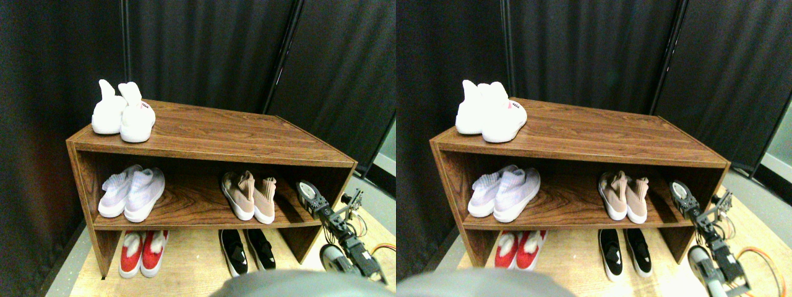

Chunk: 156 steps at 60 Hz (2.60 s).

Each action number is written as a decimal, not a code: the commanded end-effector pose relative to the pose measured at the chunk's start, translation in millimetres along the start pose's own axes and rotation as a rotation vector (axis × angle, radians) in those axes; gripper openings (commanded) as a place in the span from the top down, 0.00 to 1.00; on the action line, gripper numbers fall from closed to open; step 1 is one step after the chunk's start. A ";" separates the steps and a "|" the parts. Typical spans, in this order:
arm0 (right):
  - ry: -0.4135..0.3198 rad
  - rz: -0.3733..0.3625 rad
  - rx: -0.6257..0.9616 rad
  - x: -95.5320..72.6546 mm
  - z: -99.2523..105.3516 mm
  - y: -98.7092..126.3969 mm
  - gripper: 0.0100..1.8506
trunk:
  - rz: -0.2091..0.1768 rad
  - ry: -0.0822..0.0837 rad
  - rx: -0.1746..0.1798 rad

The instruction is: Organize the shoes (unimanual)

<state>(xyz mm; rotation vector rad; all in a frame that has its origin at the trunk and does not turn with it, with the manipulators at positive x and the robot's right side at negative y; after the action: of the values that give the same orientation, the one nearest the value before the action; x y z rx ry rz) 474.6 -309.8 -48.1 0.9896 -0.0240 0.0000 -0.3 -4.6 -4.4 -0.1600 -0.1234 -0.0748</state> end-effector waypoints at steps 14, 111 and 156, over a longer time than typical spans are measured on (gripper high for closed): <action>0.069 0.193 -0.013 -68.3 3.5 17.0 0.97 | 0.003 0.063 -0.021; -0.031 -0.361 0.259 -17.2 -73.4 -152.2 0.97 | -0.005 0.186 0.025; -0.030 -0.468 0.257 22.2 -84.4 -164.1 0.97 | 0.012 0.172 0.008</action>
<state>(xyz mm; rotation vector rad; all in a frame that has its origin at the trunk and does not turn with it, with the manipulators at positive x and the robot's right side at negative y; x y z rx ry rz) 497.8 -331.3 -229.0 1.2240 0.2132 -0.4651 -1.2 -6.1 -5.2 -0.1132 0.0498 -0.0807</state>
